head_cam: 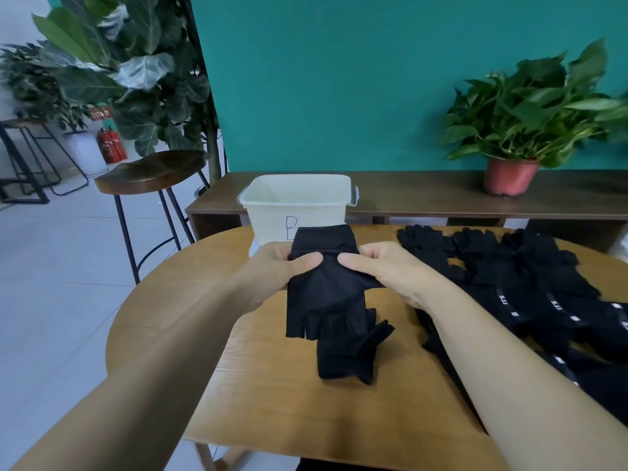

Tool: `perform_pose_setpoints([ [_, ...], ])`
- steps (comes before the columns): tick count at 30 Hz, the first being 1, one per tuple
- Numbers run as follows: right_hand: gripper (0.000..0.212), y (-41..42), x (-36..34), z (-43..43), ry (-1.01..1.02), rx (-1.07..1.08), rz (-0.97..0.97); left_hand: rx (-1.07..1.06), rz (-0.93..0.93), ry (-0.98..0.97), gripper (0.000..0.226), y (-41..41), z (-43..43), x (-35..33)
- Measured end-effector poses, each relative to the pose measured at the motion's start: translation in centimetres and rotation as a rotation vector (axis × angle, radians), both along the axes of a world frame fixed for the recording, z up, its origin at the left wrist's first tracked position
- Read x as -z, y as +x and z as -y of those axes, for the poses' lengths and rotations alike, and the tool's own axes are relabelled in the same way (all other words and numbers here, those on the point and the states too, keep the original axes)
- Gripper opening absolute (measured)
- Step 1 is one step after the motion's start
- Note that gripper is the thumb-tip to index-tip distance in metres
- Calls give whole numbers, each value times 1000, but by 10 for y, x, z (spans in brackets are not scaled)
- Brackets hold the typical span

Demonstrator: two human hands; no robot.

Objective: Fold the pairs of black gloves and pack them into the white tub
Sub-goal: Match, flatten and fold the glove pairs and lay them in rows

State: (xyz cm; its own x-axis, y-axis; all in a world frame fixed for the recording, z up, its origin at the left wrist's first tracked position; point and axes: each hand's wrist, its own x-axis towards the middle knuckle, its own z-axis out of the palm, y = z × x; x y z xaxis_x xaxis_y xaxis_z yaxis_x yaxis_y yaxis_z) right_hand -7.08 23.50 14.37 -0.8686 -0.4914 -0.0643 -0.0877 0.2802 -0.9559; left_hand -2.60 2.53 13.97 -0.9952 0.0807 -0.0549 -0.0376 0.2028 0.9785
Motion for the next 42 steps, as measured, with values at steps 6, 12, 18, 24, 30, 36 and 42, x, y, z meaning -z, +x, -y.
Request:
perform_pose_setpoints([
  [6,16,-22,8,-4,-105,65,25,89,16,14,35,-24,-5,10],
  [12,14,-54,29,-6,-48,103,-35,35,-70,-3,24,-61,-8,28],
  [18,21,-86,53,-6,-6,152,-85,27,-74,-51,17,-100,-10,47],
  [24,23,-95,73,-12,62,155,-82,80,-56,-140,18,-111,-12,59],
  [30,18,-75,84,-19,117,125,-105,147,-63,-173,19,-83,-13,59],
  [36,16,-39,96,-28,279,88,-259,108,-131,-269,12,-42,-11,73],
  [42,33,1,123,-31,609,-8,-574,177,-298,-656,22,-3,-4,137],
])
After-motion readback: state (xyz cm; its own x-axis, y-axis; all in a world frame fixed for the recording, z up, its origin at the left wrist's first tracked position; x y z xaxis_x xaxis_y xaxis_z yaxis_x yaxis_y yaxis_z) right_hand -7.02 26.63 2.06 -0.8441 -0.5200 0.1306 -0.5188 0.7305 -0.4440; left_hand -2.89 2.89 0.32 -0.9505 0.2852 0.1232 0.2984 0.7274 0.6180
